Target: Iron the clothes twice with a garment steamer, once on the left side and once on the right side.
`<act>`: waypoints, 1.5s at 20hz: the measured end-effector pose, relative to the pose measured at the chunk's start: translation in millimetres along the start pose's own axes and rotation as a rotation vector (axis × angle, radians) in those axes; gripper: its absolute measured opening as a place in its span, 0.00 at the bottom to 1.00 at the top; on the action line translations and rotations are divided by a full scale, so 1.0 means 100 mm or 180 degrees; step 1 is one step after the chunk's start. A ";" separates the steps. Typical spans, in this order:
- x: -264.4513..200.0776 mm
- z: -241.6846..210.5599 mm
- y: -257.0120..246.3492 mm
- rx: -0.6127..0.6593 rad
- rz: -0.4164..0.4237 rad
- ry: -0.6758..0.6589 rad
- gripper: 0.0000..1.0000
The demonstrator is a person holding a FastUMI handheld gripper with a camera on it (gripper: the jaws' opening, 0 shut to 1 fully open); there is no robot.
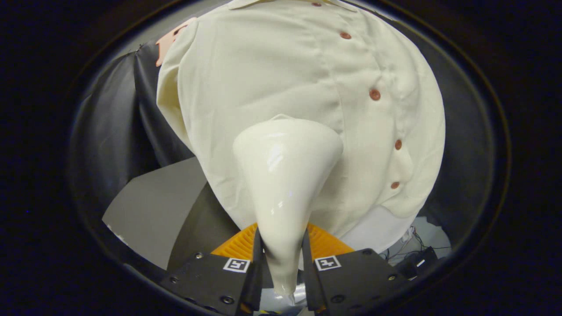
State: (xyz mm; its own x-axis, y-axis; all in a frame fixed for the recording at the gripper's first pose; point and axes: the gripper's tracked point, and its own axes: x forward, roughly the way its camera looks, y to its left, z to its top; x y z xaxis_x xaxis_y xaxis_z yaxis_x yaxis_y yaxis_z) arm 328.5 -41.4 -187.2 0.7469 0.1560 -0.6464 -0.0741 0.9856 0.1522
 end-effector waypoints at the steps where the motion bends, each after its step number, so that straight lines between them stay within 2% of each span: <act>1: 0.01 -0.03 0.00 0.0008 -0.0001 0.0034 0.39; 16: 0.04 -0.22 -0.02 0.0181 -0.0017 0.0723 0.40; 25: -0.01 -0.16 -0.03 0.0242 -0.0061 0.0706 0.40; 30: -0.03 0.03 -0.06 0.0251 -0.0109 0.0412 0.39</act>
State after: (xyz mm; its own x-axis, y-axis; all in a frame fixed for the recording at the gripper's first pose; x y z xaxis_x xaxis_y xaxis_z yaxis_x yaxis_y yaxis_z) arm 328.4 -47.8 -183.8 0.6563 0.1345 -0.7424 0.0060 0.9830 0.1834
